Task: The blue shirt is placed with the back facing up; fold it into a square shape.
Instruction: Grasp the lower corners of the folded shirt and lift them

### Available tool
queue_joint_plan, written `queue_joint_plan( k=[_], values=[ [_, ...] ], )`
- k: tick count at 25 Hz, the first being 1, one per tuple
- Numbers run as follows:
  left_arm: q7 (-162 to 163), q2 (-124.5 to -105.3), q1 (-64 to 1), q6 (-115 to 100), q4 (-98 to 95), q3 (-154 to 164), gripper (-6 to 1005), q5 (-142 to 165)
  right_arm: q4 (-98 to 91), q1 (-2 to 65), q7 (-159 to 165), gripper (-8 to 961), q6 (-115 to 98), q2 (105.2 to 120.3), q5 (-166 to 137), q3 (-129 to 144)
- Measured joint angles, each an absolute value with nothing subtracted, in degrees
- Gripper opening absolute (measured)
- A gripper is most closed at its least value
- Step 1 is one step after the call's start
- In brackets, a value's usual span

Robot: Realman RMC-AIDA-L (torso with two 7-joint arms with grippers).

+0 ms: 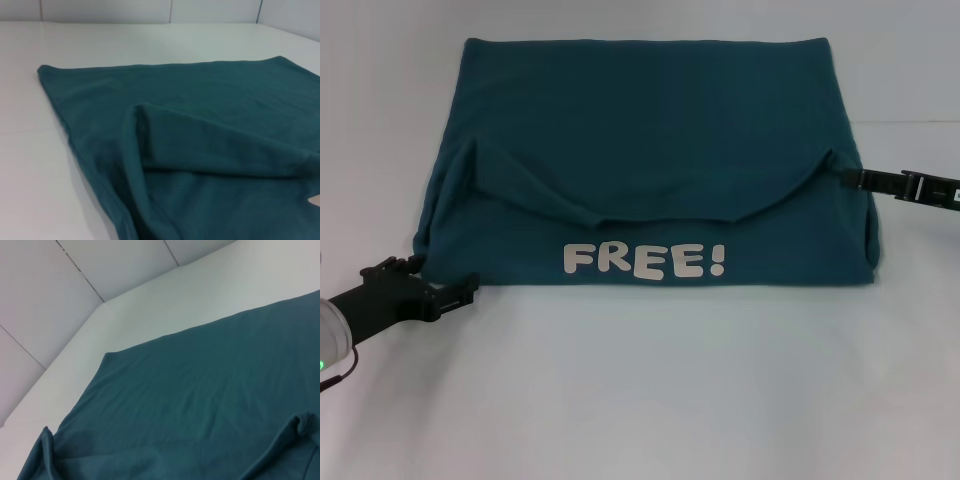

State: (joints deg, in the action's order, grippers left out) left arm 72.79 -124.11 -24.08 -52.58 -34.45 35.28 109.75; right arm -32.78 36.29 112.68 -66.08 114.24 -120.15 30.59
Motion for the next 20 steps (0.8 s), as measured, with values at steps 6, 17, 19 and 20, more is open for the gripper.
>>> queue_joint_plan(
  k=[6,17,19,20],
  values=[
    [74.43,-124.20,-24.26,-49.24,-34.49,35.85,878,109.76,-32.78,36.23,112.68,723,-66.10,114.27,-120.15,30.58],
    [75.35,-124.10,-24.47,-49.04,-34.88,35.96,501,109.69,-32.78,36.03,112.68,718,-66.10,114.25,-120.15,30.58],
    [75.44,-124.07,-24.58,-49.02,-34.89,35.97,442,109.78,-32.78,35.89,112.68,718,-66.09,114.25,-120.15,30.60],
    [75.45,-124.05,-24.61,-49.00,-34.89,35.97,403,109.79,-32.78,35.84,112.67,718,-66.09,114.25,-120.19,30.65]
  ],
)
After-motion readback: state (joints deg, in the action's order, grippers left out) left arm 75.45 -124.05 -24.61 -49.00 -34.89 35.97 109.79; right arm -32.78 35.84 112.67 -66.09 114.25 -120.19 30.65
